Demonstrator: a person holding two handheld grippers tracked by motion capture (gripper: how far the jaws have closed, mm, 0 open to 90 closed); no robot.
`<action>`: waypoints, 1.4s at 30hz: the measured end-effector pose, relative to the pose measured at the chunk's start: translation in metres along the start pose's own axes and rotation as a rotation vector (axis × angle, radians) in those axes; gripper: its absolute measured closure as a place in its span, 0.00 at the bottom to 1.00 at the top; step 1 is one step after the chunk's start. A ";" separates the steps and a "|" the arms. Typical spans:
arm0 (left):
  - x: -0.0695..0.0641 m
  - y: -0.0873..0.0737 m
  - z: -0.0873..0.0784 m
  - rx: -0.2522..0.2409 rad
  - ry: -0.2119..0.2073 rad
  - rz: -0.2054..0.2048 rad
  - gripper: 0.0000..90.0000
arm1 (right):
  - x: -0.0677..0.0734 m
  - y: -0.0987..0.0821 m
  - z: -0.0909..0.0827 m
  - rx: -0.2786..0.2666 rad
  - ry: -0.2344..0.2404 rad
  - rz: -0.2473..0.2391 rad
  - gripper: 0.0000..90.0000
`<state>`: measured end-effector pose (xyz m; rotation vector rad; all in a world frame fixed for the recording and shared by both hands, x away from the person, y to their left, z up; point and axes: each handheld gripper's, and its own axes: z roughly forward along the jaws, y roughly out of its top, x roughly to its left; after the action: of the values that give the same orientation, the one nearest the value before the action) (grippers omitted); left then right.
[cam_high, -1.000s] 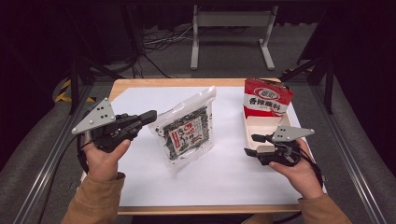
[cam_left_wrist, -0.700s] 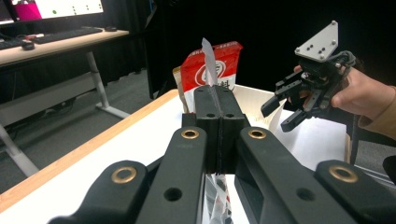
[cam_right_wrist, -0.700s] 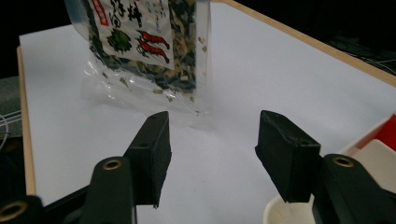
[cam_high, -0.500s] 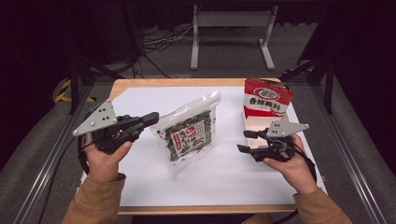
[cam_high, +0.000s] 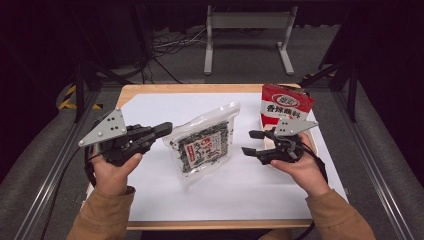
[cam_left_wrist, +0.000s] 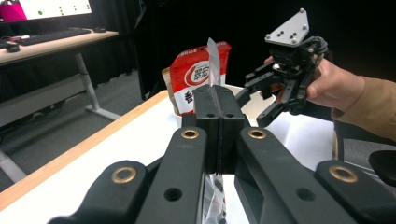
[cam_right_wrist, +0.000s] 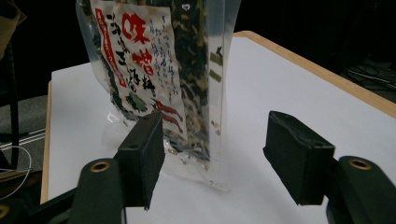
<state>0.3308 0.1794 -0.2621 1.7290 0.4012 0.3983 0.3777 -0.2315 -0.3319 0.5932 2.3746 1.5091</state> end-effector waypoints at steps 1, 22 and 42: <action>0.000 0.000 0.000 0.000 -0.001 -0.001 1.00 | -0.001 0.003 0.002 -0.003 0.003 -0.003 0.41; 0.001 -0.001 0.000 -0.006 -0.023 -0.005 1.00 | -0.005 0.026 0.037 0.008 0.050 -0.052 0.35; 0.003 -0.002 0.001 -0.015 -0.040 -0.018 1.00 | -0.003 0.033 0.069 0.027 0.123 -0.075 0.31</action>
<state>0.3334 0.1807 -0.2642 1.7152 0.3836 0.3520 0.4164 -0.1657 -0.3311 0.4228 2.4826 1.5245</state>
